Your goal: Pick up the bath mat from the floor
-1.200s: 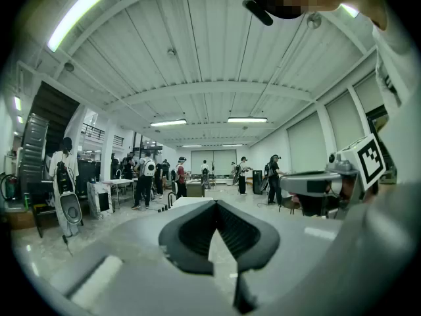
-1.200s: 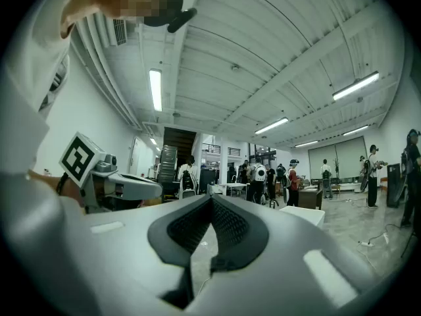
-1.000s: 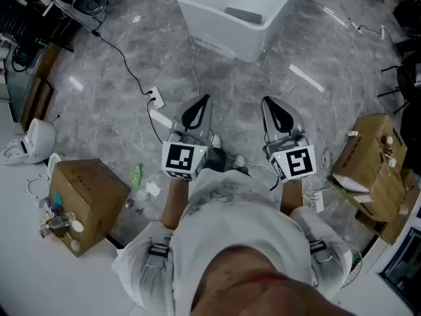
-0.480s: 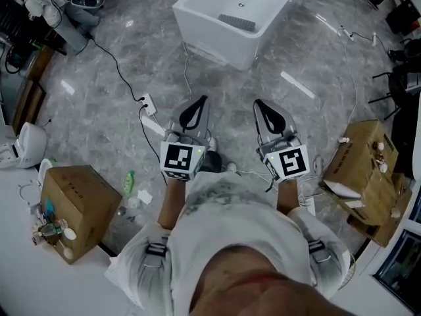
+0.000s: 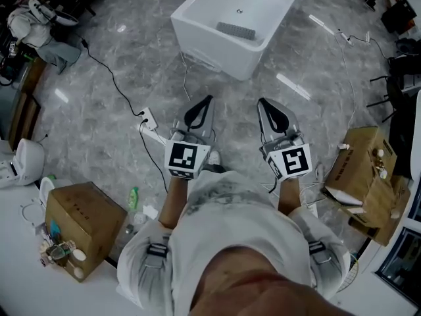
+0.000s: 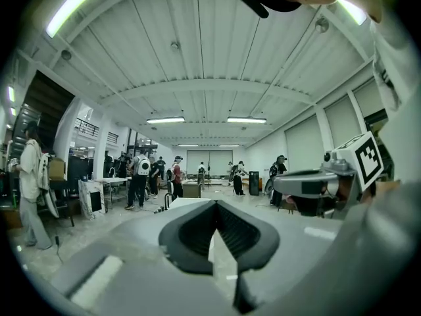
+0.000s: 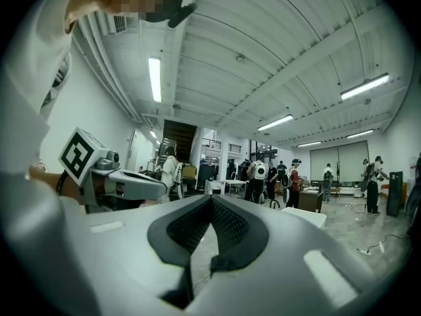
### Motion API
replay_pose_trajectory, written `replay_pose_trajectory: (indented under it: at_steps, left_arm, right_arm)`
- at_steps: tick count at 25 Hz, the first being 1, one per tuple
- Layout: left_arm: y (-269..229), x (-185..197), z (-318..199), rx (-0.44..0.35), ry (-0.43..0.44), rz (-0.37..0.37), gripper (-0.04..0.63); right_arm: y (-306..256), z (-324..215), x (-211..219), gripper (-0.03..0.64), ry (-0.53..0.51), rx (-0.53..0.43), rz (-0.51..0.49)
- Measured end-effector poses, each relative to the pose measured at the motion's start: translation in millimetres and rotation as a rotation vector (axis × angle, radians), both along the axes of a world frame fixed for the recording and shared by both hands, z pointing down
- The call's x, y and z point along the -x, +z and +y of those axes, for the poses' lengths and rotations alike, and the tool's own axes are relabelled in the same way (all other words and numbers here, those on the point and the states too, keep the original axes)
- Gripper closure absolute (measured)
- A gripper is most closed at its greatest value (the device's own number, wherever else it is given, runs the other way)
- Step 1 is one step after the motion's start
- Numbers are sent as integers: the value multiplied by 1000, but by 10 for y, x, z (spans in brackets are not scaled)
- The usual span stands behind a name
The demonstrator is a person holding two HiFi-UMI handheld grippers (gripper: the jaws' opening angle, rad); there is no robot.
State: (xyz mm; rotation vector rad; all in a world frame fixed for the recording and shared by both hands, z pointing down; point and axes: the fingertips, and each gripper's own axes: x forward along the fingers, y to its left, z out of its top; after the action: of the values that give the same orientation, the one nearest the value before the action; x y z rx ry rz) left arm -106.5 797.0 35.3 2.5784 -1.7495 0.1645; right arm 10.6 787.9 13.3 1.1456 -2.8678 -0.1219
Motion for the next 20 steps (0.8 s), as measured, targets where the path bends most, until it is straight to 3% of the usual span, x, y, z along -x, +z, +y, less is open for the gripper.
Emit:
replay_pose_trajectory:
  at_steps: [7,20]
  left_arm:
    - [-15,224,-482,8,68,3,591]
    - [129,403,-1132,33,63,14,591]
  right_arm:
    - [44,-433,271,615,67,16,4]
    - [141,-1100,477,615,53,38,5]
